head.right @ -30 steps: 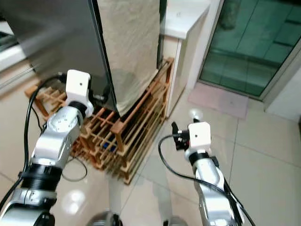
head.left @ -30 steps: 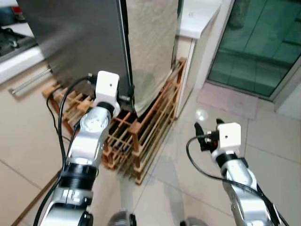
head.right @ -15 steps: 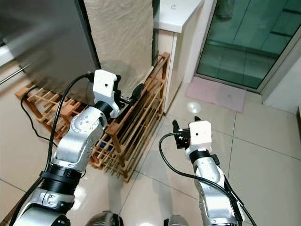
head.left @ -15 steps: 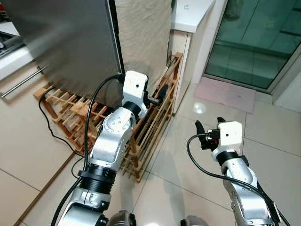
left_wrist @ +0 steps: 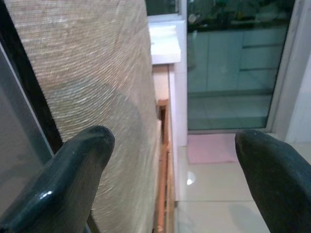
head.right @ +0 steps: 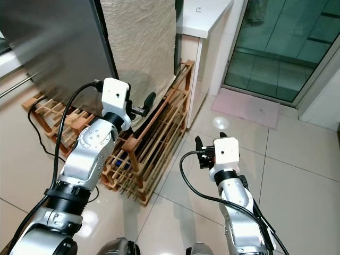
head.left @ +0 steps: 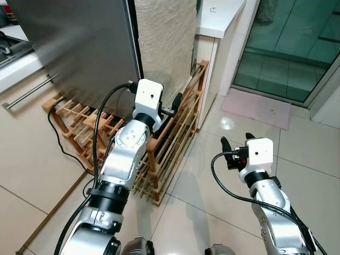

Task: Restocking fridge

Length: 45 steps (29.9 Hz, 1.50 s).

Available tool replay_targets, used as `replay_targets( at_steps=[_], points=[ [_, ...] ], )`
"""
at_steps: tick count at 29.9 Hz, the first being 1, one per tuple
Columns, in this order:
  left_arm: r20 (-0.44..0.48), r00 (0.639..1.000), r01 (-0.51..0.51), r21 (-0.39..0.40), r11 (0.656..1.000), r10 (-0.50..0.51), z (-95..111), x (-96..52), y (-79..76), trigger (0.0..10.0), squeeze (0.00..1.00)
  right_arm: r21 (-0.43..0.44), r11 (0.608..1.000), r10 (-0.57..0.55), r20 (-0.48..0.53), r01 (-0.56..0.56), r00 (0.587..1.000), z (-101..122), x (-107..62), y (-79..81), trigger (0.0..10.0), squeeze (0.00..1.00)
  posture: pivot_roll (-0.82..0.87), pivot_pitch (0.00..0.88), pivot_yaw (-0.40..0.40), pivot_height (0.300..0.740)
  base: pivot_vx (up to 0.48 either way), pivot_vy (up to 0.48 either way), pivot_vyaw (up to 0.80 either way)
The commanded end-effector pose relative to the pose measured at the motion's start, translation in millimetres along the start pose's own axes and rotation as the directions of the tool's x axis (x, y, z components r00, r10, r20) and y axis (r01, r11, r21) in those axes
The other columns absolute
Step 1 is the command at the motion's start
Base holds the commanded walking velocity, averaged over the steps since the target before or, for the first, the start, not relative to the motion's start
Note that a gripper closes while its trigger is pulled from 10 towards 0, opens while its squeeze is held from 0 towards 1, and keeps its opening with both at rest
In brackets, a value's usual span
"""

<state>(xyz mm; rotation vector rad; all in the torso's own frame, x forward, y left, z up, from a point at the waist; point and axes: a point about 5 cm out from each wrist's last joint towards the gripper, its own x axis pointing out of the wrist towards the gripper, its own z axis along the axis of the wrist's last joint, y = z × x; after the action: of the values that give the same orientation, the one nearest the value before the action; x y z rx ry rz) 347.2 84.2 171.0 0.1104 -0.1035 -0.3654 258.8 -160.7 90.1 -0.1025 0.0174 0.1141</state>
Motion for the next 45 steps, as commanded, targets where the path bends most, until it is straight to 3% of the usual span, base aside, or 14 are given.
replay_targets(
  at_steps=[1, 9, 15, 21, 24, 30, 35, 45],
  points=[
    [0.006, 1.0, -0.018, 0.031, 0.999, 0.018, 0.1, 6.5, 1.1, 10.0, 0.0, -0.001, 1.0, -0.001, -0.003, 0.001, 1.0, -1.0, 2.4, -0.4, 10.0, 0.08, -0.13, 0.04, 0.05, 0.711, 0.0, 0.0, 0.0],
    [-0.047, 0.997, -0.056, 0.051, 0.997, 0.058, -8.2, 29.3, 0.9, 10.0, 0.0, 0.005, 1.0, 0.001, -0.001, -0.001, 1.0, -1.8, 2.8, 3.1, 10.0, 0.08, -0.15, 0.053, 0.055, 0.711, 0.0, 0.0, 0.0],
    [-0.076, 0.993, -0.088, 0.052, 0.995, 0.091, -13.7, 32.4, 4.3, 10.0, 0.0, 0.007, 1.0, -0.001, -0.007, 0.001, 1.0, -3.8, -0.5, 4.3, 10.0, 0.07, -0.16, 0.061, 0.063, 0.711, 0.0, 0.0, 0.0],
    [-0.106, 0.992, -0.076, -0.004, 0.997, 0.075, -31.4, 16.6, 16.6, 10.0, 0.0, 0.01, 1.0, -0.014, -0.022, 0.014, 1.0, -7.0, -3.5, 1.1, 10.0, 0.08, -0.15, 0.074, 0.056, 0.711, 0.0, 0.0, 0.0],
    [-0.141, 0.984, -0.114, -0.046, 0.992, 0.107, -45.8, 3.6, 31.1, 10.0, 0.0, 0.018, 1.0, -0.008, -0.033, 0.008, 0.999, -9.3, -3.4, 0.2, 10.0, 0.08, -0.14, 0.075, 0.045, 0.711, 0.0, 0.0, 0.0],
    [-0.175, 0.967, -0.204, -0.113, 0.973, 0.182, -51.2, 2.9, 47.0, 10.0, 0.0, 0.034, 0.999, -0.009, -0.032, 0.01, 0.999, -9.1, 0.6, -4.7, 10.0, 0.08, -0.13, 0.067, 0.028, 0.711, 0.0, 0.0, 0.0],
    [-0.177, 0.969, -0.199, -0.146, 0.969, 0.173, -49.2, 7.3, 44.7, 10.0, 0.0, 0.039, 0.999, -0.007, -0.025, 0.008, 1.0, -8.1, 1.7, -6.1, 10.0, 0.09, -0.13, 0.063, 0.026, 0.711, 0.0, 0.0, 0.0],
    [-0.14, 0.99, -0.051, -0.215, 0.975, 0.021, -40.6, 18.0, 10.5, 10.0, 0.0, 0.04, 0.999, -0.005, -0.027, 0.007, 1.0, -9.3, -1.2, -6.4, 10.0, 0.09, -0.15, 0.066, 0.028, 0.711, 0.0, 0.0, 0.0]
  ],
)
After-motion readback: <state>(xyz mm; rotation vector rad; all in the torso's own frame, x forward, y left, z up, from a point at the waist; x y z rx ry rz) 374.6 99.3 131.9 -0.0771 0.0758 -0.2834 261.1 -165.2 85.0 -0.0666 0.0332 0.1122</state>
